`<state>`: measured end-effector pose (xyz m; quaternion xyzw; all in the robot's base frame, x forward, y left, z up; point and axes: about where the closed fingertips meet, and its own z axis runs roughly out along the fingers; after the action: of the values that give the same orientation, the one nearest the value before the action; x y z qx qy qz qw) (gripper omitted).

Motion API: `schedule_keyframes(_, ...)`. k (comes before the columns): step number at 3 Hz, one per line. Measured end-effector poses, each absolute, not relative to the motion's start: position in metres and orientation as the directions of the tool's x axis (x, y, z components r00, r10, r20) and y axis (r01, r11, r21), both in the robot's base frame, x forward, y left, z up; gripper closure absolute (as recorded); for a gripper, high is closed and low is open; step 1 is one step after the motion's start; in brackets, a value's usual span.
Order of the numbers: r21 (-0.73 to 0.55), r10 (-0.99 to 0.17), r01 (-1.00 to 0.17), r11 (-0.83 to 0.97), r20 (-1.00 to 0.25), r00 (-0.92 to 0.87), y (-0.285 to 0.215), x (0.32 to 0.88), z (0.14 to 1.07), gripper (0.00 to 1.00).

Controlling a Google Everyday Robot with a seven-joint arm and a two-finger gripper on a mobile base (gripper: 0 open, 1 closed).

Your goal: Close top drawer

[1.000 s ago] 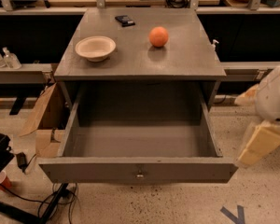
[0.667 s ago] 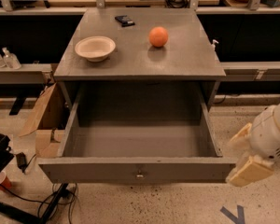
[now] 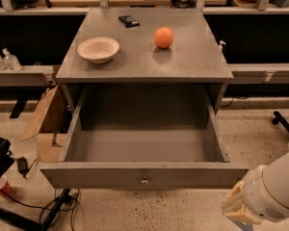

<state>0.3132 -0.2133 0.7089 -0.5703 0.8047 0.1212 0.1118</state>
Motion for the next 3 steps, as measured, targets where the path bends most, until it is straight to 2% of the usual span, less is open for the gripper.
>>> schedule_keyframes(1,0.067,-0.891,-0.945,0.321,-0.317,-0.325,-0.213,0.312,0.707,1.0)
schedule_keyframes(3,0.085,-0.894,-0.973,0.215,-0.383,-0.231,-0.165,0.295,0.645,1.0)
